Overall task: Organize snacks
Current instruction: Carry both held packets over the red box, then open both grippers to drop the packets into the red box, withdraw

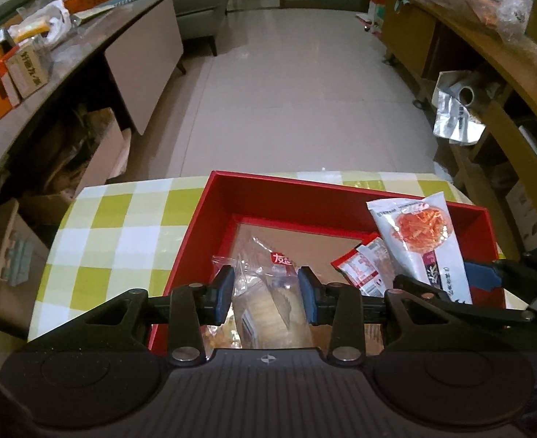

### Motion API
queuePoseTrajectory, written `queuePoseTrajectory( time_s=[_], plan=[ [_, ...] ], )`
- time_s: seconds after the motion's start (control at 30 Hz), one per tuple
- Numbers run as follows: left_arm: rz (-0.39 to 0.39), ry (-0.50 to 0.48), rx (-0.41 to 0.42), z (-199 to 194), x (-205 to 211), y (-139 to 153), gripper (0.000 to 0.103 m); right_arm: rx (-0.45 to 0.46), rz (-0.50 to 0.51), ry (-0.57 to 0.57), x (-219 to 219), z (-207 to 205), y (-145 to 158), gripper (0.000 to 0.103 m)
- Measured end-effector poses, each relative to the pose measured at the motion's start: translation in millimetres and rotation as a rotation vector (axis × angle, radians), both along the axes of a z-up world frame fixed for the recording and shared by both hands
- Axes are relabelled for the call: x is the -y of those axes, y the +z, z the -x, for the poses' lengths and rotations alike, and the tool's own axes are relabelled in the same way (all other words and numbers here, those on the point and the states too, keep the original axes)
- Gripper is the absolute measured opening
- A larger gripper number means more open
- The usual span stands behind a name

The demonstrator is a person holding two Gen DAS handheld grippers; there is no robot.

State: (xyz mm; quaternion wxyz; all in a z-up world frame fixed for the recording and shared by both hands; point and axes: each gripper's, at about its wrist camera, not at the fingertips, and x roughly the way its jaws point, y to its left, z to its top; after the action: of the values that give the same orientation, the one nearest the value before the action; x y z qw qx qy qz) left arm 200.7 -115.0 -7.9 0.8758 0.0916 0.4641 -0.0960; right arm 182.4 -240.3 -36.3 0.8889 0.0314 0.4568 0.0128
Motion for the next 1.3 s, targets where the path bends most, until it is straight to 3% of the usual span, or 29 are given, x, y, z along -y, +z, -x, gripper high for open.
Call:
queuePoseTrajectory(
  time_s=[0.37, 0.47, 0.57, 0.83, 1.3],
  plan=[
    [-0.013, 0.007, -0.024, -13, 12, -13, 0.051, -0.024, 0.007, -0.016, 2, -9, -13, 0.057],
    [-0.015, 0.012, -0.023, -13, 13, -13, 0.057, -0.019, 0.033, -0.039, 5, -8, -13, 0.057],
    [-0.010, 0.034, -0.001, -13, 13, -9, 0.071, -0.010, 0.023, -0.055, 11, -7, -11, 0.058],
    [0.002, 0.040, 0.005, -13, 16, -5, 0.073, 0.009, 0.020, -0.049, 11, -7, -5, 0.069],
    [-0.016, 0.059, 0.033, -2, 1, 8, 0.078, 0.022, 0.085, -0.053, 6, 10, 14, 0.069]
  ],
)
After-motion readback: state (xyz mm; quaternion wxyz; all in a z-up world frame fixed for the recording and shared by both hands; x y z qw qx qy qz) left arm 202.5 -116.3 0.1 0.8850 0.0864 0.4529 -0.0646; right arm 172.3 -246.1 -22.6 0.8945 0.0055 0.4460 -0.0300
